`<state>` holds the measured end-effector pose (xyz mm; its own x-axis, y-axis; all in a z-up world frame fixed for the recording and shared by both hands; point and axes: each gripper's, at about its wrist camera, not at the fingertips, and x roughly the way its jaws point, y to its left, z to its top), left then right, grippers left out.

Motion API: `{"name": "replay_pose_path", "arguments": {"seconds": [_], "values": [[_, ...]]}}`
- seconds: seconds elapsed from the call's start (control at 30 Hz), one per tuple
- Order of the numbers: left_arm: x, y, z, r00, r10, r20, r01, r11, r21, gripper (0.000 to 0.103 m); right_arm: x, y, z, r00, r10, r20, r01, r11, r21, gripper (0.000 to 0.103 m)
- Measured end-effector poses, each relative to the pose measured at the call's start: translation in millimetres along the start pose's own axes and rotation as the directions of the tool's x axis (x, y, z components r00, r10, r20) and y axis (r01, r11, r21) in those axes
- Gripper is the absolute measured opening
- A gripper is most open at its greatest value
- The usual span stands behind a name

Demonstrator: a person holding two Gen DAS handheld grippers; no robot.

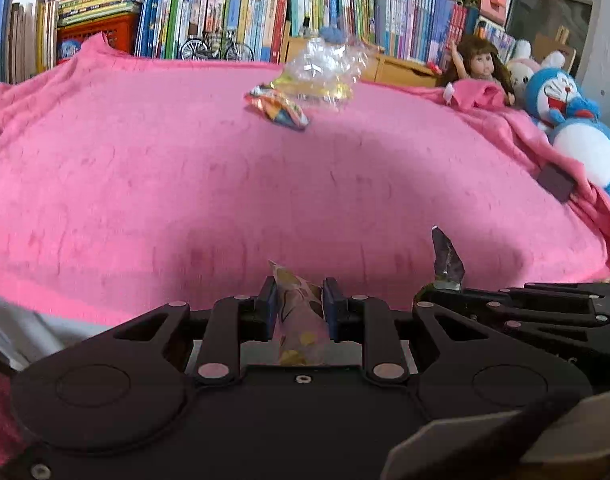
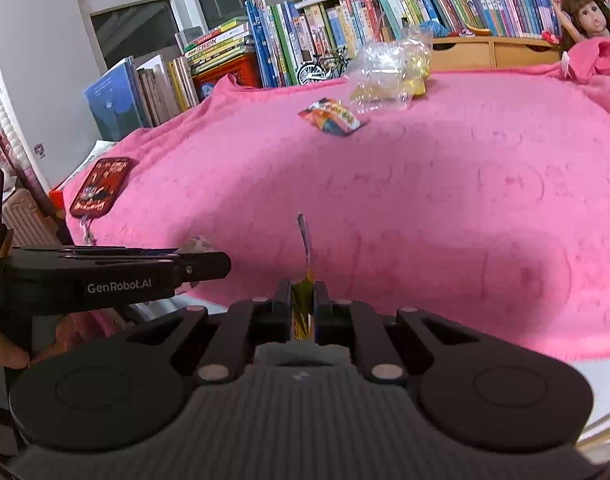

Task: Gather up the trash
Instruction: 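Carry the wrapper piece and foil strip in both grippers over the bin, then open both grippers to drop the wrapper piece and foil strip into the bin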

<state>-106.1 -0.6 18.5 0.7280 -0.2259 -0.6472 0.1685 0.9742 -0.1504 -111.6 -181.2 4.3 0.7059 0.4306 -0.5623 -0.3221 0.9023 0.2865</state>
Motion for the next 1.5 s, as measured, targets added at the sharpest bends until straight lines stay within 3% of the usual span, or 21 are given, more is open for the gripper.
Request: {"name": "replay_pose_path", "arguments": {"seconds": [0.37, 0.8, 0.93, 1.1, 1.17, 1.27, 1.5], "values": [[7, 13, -43, 0.991, 0.025, -0.128, -0.027, 1.0, -0.015, 0.022, 3, 6, -45, 0.996, -0.011, -0.092, 0.013, 1.0, 0.024, 0.015], [51, 22, -78, 0.952, 0.043, -0.303, -0.054, 0.998, -0.027, 0.022, 38, 0, -82, 0.973, -0.021, -0.229, 0.037, 0.997, 0.063, 0.017], [57, 24, -83, 0.945, 0.034, -0.326, -0.047, 0.998, -0.033, 0.023, 44, 0, -85, 0.969, -0.014, -0.246, 0.032, 0.997, 0.068, 0.02], [61, 26, -83, 0.945, 0.039, -0.326, -0.052, 0.998, -0.032, 0.023, 46, 0, -84, 0.97, -0.002, -0.244, 0.021, 0.997, 0.079, 0.026], [61, 25, -83, 0.945, 0.038, -0.324, -0.052, 0.998, -0.035, 0.024, 46, -1, -83, 0.97, -0.001, -0.241, 0.021, 0.996, 0.081, 0.041], [59, 23, -84, 0.947, 0.042, -0.319, -0.056, 0.998, -0.035, 0.035, 46, -2, -82, 0.971, 0.004, -0.239, 0.018, 0.996, 0.09, 0.054], [55, 25, -79, 0.951, 0.056, -0.305, -0.069, 0.997, -0.034, 0.044, 45, -5, -79, 0.972, 0.009, -0.236, 0.016, 0.995, 0.103, 0.06]]}}
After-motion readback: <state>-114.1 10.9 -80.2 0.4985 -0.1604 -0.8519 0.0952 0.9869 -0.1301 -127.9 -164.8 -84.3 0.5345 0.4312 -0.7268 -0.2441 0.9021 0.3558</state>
